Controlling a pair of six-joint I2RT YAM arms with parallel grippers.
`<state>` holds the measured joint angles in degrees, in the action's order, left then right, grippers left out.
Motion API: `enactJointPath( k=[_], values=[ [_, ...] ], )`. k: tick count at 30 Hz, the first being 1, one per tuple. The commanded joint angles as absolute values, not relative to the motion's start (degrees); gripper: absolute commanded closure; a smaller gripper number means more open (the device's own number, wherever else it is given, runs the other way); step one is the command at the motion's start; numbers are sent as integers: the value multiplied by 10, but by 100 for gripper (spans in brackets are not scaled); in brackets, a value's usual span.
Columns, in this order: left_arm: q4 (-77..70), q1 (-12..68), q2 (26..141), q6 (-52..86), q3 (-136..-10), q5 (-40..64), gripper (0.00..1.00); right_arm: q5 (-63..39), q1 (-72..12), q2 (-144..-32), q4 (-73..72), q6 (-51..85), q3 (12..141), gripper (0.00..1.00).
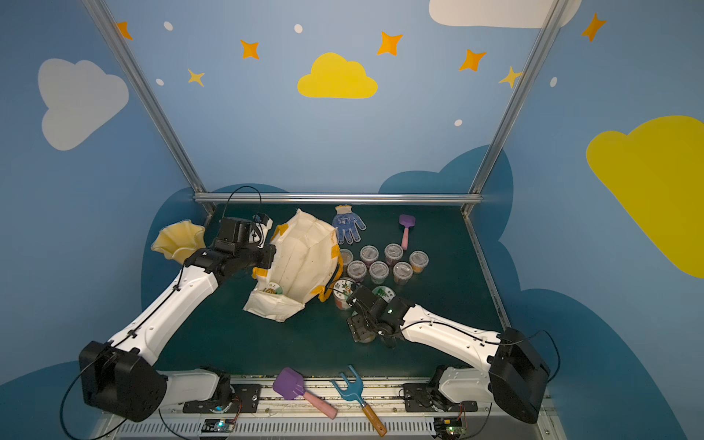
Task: Take out the seed jars from the canvas bag
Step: Place the seed jar at the center of the board, then adjust the canvas bag at the center of the board.
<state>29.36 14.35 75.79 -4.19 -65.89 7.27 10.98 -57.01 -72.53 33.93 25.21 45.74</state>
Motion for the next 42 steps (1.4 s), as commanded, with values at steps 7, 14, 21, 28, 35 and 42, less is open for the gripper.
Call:
enactJointPath(
  k=[7,14,21,28,35,42],
  values=[
    [311,141,761,-42,-672,75,95,137,-573,-675,336,274,470,11],
    [311,138,758,-41,-676,74,95,127,-573,-636,346,248,505,12],
    [310,122,758,-38,-689,76,95,69,-553,-638,293,242,544,13],
    [322,107,769,-50,-722,70,95,-23,-530,-696,219,242,597,14],
    [331,103,790,-63,-755,65,95,-114,-523,-798,170,268,666,16],
    [346,92,816,-78,-800,63,95,-199,-510,-896,204,268,724,20]
  ],
)
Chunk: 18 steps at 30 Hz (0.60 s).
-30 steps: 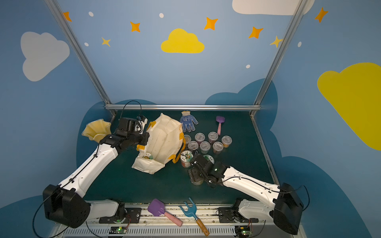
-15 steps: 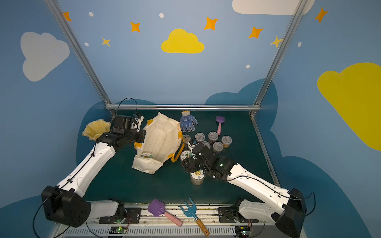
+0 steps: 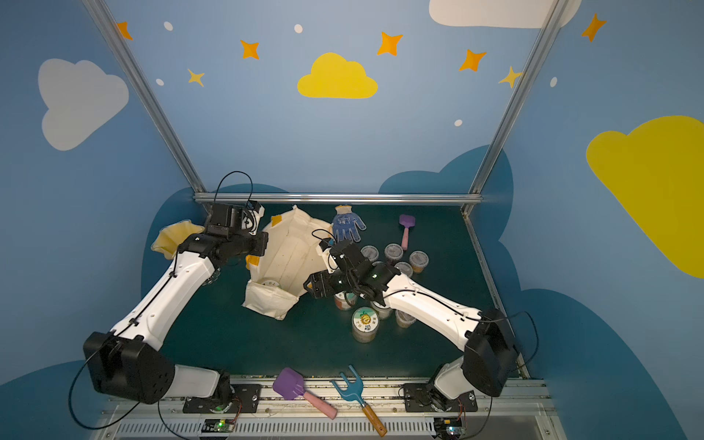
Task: Take out the seed jars from the canvas bag
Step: Adjust the canvas bag at the center of the board.
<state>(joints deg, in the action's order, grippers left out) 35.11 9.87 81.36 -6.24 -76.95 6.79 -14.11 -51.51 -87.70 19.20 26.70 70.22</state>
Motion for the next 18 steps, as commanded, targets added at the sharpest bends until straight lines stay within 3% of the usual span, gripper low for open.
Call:
enactJointPath(
  k=[1,5,8,13,18],
  values=[
    [348,91,819,-81,-806,62,95,-204,-510,-904,203,271,725,21],
    [351,82,840,-87,-841,63,95,-226,-513,-933,180,287,731,28],
    [355,77,860,-91,-874,73,95,-232,-518,-954,161,294,742,39],
    [358,77,885,-92,-905,95,95,-235,-535,-1004,151,294,780,40],
    [334,79,865,-88,-853,126,95,-245,-558,-1050,152,288,805,41]
  ],
)
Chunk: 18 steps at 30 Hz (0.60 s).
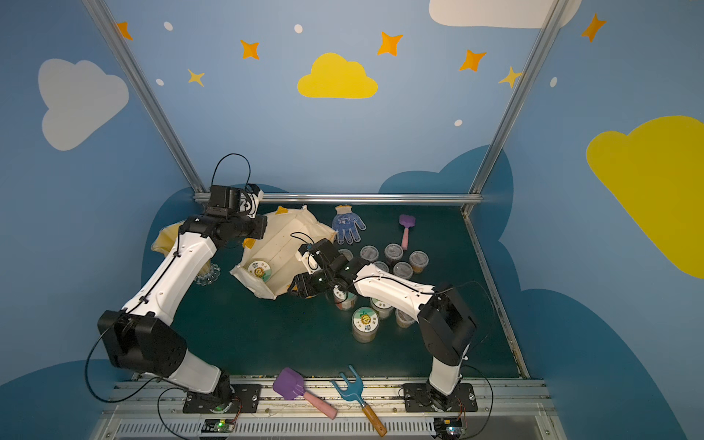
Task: Take out the seed jars from the canvas bag
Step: Adjust the canvas bag at the center of the board.
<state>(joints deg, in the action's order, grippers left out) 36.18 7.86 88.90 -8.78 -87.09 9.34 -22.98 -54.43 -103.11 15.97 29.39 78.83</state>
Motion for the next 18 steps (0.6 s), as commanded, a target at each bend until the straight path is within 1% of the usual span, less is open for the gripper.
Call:
enactJointPath(
  k=[1,6,12,16,18],
  values=[
    [327,80,859,-83,-839,137,95,-245,-563,-1056,152,287,808,41],
    [300,92,825,-72,-772,155,95,-254,-579,-1081,146,290,807,42],
    [284,98,794,-58,-726,167,95,-266,-590,-1083,130,295,789,41],
    [281,98,779,-52,-705,172,95,-273,-589,-1042,112,283,756,29],
    [278,99,772,-48,-693,174,95,-263,-586,-1007,114,272,737,27]
  ],
)
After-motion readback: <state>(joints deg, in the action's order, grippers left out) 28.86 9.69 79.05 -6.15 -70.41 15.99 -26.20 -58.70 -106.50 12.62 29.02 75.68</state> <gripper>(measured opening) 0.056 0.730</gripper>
